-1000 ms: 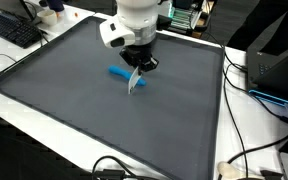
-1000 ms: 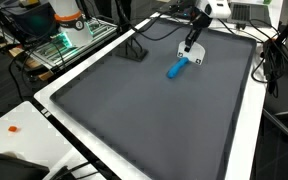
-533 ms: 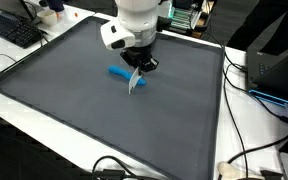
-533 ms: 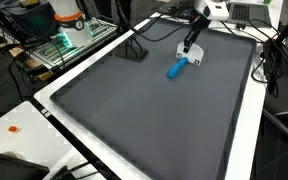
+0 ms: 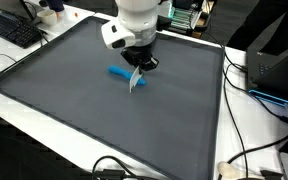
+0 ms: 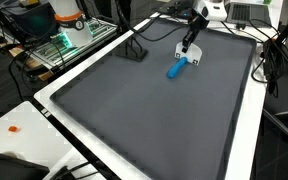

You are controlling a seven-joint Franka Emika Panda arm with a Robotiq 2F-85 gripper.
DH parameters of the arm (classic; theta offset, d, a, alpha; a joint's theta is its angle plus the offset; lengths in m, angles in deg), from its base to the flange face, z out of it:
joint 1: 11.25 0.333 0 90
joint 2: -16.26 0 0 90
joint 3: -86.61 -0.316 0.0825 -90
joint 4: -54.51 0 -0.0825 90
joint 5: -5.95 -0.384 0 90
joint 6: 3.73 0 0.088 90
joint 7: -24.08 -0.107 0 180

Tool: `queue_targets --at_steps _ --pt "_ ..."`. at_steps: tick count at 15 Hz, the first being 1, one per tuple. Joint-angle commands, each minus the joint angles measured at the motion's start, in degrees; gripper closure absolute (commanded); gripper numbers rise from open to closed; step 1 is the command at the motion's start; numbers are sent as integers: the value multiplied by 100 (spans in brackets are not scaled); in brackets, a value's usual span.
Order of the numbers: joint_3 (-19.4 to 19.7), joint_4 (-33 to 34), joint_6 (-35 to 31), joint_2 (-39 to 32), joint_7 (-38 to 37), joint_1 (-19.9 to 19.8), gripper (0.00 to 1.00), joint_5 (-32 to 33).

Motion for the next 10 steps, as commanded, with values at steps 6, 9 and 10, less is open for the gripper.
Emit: queue_targets --at_steps 6,9,10 --pt "-11 -391 331 332 23 -8 99 -182" --pt "-11 -387 259 402 26 -4 99 -169" --pt "-20 -387 243 442 38 -12 99 -182"
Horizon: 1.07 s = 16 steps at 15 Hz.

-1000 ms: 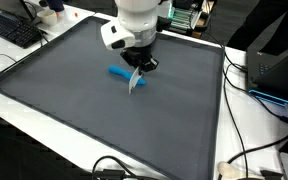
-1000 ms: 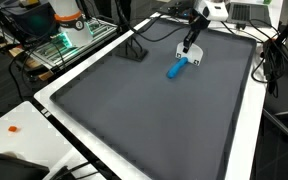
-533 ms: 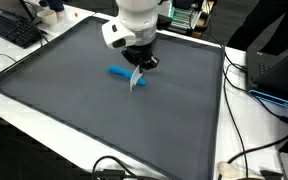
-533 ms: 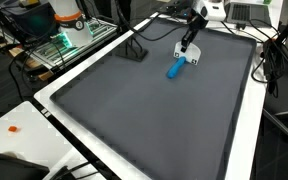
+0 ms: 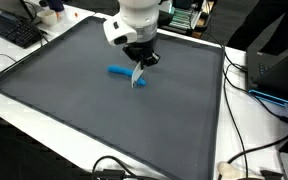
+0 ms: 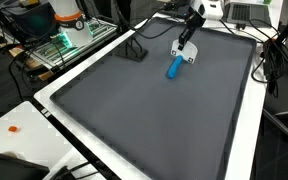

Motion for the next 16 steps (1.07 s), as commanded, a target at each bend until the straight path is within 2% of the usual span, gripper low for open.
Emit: queue_targets --at_steps 1,8,16 --pt "-5 -222 -24 301 30 -10 99 -121" --pt "19 -218 -21 596 135 -45 99 -21" --pt "62 -338 -115 586 465 -160 99 69"
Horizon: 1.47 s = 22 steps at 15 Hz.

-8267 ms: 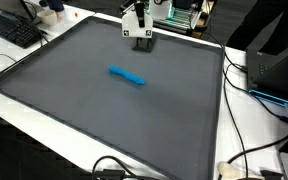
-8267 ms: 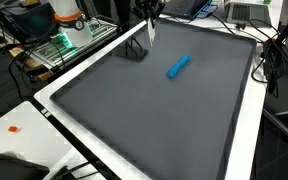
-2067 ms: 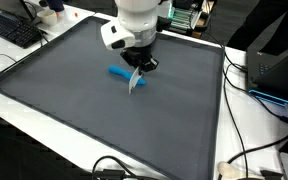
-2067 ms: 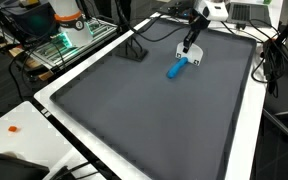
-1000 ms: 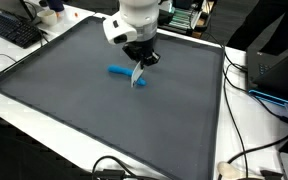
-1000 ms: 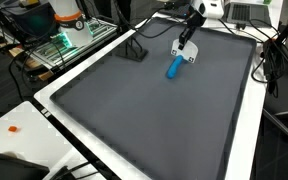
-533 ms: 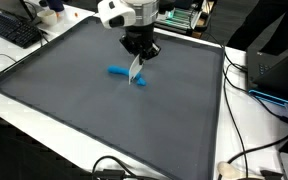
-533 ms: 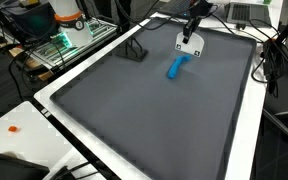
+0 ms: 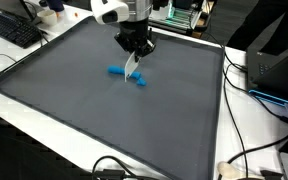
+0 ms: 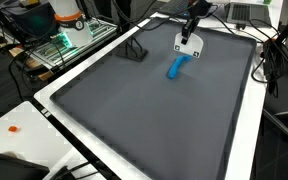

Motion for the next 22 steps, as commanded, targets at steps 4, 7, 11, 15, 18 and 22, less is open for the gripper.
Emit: queue_targets --at_steps 4,7,11,15,18,22 --pt "25 -271 -175 66 261 -75 99 29" --pt "26 -310 -292 11 293 -92 99 18" --pt "38 -313 -446 -84 304 -95 99 40" --pt "66 -270 -523 -211 310 -85 99 80" --pt "84 -262 -575 -284 348 -73 99 140" --pt "71 -303 -600 -325 431 -88 99 110"
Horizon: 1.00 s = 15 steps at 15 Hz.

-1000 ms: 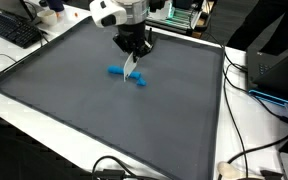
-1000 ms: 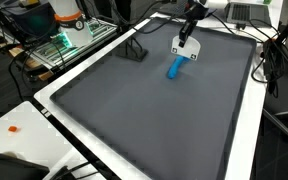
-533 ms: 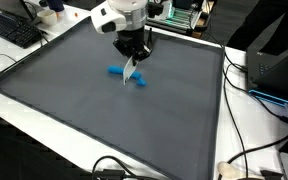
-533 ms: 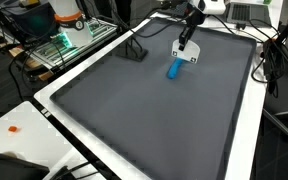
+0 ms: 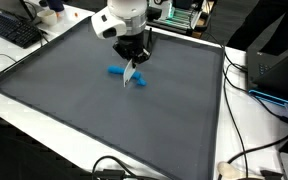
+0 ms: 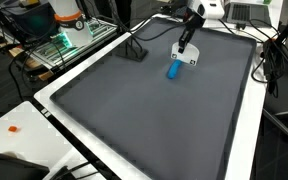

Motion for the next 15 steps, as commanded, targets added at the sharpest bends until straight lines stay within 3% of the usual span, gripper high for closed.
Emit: queue_targets --at_steps 1,10,15 --pt "19 -147 -185 -64 116 -27 99 58" --pt "9 -362 -343 -76 127 -51 99 -8" --pt "-6 -415 -92 -49 167 -84 99 -76"
